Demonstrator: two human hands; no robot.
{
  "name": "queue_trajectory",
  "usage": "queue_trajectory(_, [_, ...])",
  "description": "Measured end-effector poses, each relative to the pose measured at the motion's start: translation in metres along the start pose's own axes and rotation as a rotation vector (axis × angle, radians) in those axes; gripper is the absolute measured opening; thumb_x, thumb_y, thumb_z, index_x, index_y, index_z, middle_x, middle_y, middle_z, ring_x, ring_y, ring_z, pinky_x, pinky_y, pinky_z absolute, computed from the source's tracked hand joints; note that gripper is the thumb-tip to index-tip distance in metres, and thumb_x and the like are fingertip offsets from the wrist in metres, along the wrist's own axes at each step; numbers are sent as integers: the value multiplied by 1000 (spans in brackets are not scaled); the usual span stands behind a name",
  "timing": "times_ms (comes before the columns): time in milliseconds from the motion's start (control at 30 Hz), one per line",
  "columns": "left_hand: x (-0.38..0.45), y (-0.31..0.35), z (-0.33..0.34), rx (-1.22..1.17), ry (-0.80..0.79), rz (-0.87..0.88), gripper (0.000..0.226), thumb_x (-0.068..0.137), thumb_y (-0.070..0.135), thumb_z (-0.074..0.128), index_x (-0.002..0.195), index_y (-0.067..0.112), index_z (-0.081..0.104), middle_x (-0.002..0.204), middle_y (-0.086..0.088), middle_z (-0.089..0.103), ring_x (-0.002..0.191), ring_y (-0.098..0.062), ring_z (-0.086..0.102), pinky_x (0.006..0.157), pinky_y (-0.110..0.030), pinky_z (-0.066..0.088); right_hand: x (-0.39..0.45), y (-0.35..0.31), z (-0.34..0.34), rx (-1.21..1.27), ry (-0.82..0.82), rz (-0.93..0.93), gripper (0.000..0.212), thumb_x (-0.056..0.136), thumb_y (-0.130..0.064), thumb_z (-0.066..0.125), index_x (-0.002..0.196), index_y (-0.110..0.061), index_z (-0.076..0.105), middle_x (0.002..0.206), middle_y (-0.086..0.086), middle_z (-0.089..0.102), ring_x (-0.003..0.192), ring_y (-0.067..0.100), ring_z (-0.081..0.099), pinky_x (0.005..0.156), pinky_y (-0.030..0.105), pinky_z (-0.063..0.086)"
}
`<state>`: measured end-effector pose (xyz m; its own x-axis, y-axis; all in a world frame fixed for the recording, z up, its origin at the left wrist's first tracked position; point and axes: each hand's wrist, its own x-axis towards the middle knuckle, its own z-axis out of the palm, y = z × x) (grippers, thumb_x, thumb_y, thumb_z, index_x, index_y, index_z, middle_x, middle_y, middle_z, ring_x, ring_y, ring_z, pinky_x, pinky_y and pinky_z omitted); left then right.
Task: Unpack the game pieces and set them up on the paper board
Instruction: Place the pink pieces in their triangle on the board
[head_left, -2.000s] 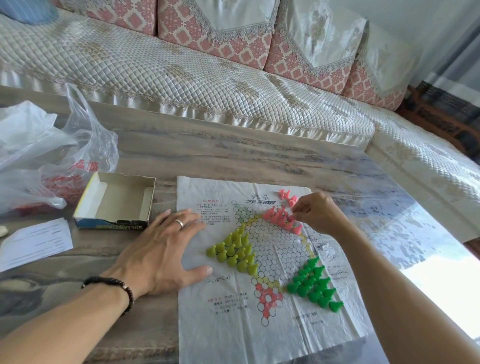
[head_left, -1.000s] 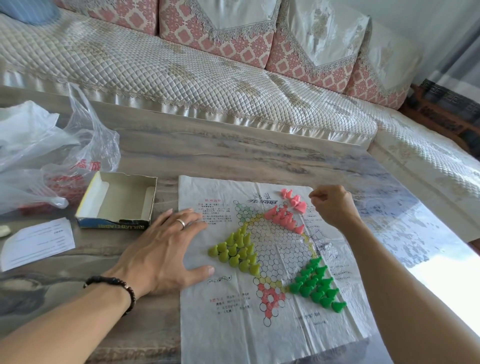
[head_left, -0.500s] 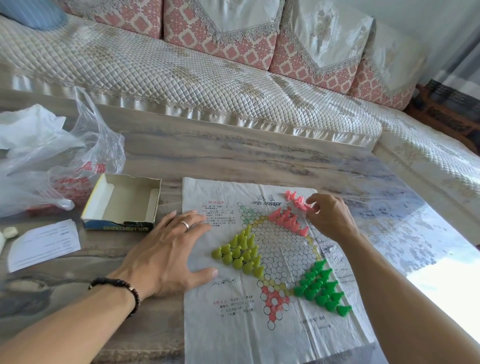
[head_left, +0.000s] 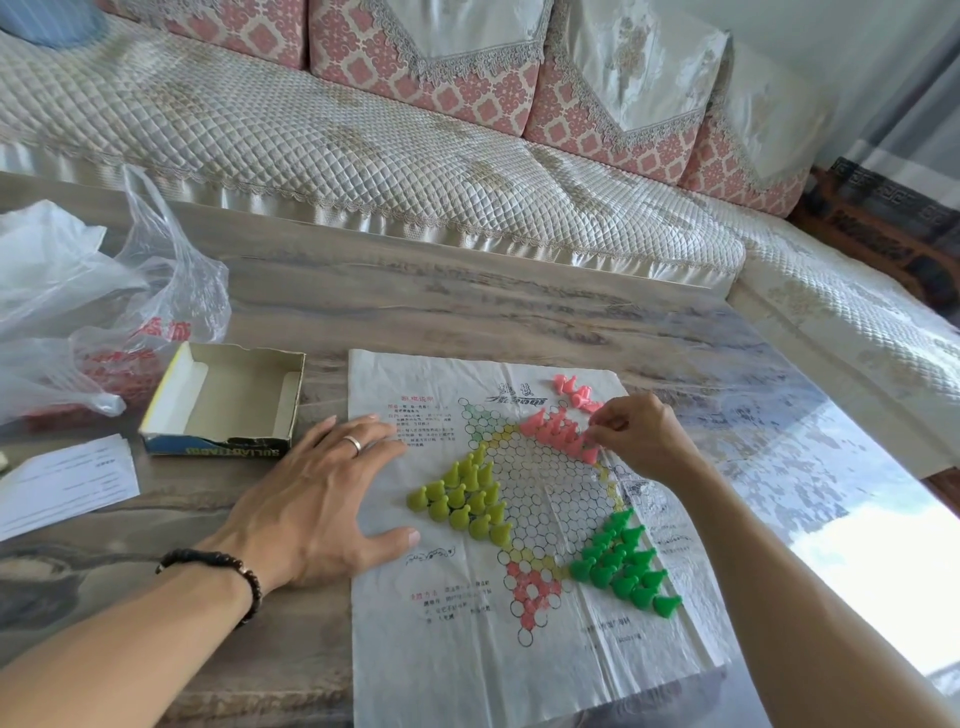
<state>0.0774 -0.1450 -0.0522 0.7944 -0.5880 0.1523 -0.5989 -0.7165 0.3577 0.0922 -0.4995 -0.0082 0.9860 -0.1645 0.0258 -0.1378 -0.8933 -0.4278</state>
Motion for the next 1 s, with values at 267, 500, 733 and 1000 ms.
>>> queue_trajectory(267, [0,0,0,-18,8,2,95,68,81,37,146,28,30,156,9,21,144,-4,9,118,-28,-3,6,1,-5,6,-70,38,8,87,-14,66,84,-15,73,73,-2,72,70,26,71,68,39,61])
queue_trajectory(500, [-1,0,0,-15,7,2,94,68,81,37,146,29,29,156,10,20,144,-4,7,117,-26,-6,2,-4,-6,14,-111,16,14,87,-15,66,77,-20,73,71,-4,72,72,32,70,68,47,59])
queue_trajectory(733, [0,0,1,-15,15,4,93,68,81,37,146,30,29,156,12,19,143,-2,7,116,-24,-7,6,-3,-7,68,38,55,13,92,-12,59,89,-11,72,79,2,71,74,27,70,74,42,59])
queue_trajectory(1000, [-1,0,0,-25,21,6,93,69,81,39,146,30,29,155,12,21,143,-2,8,116,-25,-6,21,4,-4,-75,177,70,22,83,-8,69,105,-12,71,109,3,71,93,15,66,92,36,53])
